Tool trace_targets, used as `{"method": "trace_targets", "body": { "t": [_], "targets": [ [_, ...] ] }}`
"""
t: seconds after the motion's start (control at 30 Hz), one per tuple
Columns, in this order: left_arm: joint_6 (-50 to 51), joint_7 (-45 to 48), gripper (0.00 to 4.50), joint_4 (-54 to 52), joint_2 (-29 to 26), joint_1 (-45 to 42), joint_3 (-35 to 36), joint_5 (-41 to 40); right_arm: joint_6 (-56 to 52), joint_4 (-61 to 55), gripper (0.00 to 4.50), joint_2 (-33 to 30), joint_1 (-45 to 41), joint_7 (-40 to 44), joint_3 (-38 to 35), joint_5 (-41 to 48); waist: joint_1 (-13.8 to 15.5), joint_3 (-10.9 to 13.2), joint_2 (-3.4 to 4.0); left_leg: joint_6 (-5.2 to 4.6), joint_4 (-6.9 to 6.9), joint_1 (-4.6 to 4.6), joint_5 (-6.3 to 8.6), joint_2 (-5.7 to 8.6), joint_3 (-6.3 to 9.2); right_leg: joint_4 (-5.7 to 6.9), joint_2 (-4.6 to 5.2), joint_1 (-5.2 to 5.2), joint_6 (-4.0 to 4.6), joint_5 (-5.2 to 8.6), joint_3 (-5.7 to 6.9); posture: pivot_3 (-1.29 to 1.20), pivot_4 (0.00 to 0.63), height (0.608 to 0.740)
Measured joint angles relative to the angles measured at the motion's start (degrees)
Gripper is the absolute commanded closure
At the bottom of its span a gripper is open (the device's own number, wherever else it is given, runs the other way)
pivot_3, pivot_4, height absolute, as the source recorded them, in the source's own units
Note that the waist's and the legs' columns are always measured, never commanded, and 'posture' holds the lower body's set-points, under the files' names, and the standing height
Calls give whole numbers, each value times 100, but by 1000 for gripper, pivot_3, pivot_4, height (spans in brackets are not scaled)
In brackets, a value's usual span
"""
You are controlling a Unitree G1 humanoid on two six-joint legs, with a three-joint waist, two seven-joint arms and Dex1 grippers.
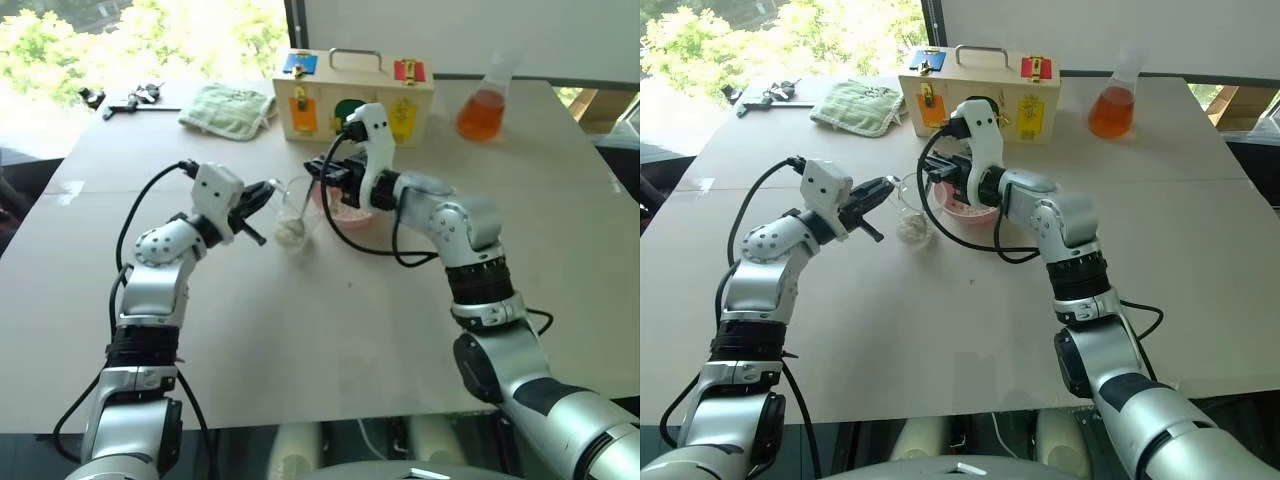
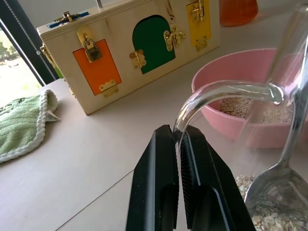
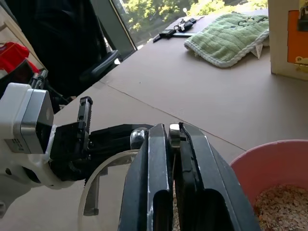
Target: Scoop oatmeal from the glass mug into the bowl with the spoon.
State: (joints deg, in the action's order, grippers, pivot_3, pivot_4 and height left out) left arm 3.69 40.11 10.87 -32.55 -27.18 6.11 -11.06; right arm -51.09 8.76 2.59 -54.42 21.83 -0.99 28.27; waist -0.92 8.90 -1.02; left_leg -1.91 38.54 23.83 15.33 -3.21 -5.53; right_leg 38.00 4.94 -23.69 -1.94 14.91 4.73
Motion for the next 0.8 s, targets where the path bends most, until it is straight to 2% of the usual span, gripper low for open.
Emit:
{"method": "trace_targets", "body": {
  "t": [0.4, 0.8],
  "targets": [
    [-118, -226, 4473, -9, 91, 74, 0, 82, -738, -423, 4500, 112, -55, -820, -647, 519, -6, 0, 0, 0, 0, -1, 0, 0, 0, 2, 0, 0, 0, 0, -1, 0, 150, 740],
    [-176, -436, 4473, -9, 227, 100, 1, 99, -870, -499, 4500, 10, -202, -1326, -1087, 873, -6, 0, 0, 0, 0, -3, 0, 0, 0, 4, 0, 0, 0, 0, -3, 0, 150, 740]
  ]
}}
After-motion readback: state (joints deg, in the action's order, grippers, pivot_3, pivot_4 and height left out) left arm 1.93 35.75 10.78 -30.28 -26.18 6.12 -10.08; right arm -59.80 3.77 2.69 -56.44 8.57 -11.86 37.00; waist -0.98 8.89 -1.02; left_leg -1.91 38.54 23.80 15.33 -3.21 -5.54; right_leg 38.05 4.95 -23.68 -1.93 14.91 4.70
